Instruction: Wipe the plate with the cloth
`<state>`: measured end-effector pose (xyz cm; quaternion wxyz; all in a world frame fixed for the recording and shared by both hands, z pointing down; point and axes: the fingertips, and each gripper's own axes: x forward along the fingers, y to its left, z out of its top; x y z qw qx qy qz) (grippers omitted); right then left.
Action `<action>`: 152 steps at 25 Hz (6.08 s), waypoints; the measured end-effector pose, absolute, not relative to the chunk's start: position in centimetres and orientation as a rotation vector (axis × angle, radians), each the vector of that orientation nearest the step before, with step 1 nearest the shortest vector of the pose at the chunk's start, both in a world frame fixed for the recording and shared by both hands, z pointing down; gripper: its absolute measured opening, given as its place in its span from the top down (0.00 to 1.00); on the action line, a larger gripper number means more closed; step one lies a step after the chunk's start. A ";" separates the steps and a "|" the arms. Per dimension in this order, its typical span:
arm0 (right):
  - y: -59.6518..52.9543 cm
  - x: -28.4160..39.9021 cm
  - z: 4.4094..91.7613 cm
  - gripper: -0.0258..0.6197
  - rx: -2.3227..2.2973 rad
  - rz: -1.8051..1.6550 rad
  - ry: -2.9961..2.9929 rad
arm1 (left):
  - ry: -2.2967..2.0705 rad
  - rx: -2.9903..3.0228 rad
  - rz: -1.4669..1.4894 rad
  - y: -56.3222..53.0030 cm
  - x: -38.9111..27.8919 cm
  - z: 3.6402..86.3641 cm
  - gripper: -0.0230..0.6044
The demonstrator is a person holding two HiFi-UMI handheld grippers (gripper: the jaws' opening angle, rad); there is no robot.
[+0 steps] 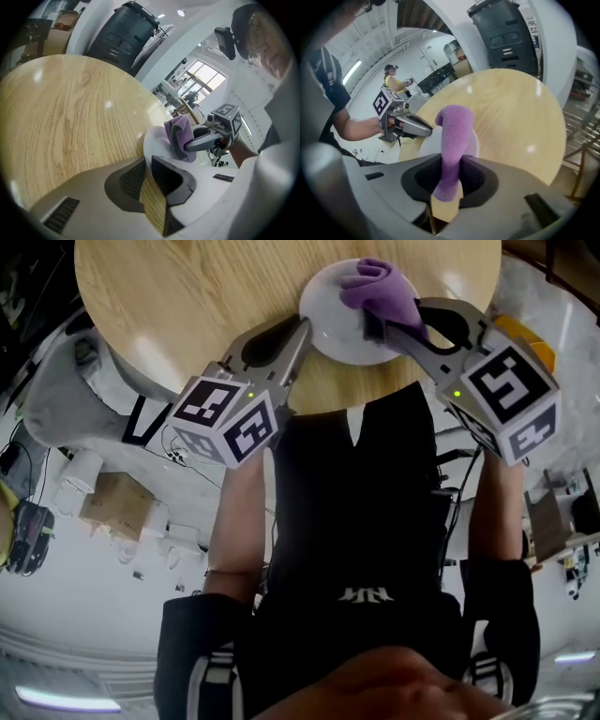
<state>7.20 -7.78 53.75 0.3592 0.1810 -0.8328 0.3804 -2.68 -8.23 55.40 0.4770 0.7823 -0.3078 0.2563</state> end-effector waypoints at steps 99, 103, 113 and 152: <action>-7.1 6.8 22.6 0.82 0.164 0.745 -3.230 | -0.826 2.457 0.422 -6.4 -3.9 34.1 0.96; -3.3 5.5 17.2 0.81 0.189 0.574 -3.358 | -0.675 2.634 0.131 -4.0 -4.1 26.6 0.96; 9.9 -2.5 16.2 0.81 0.442 0.468 -3.326 | -0.506 2.799 -0.124 10.0 -10.2 21.2 0.96; 59.2 -9.3 18.4 0.81 0.767 0.502 -3.308 | -0.174 2.837 0.022 56.6 -18.6 21.8 0.96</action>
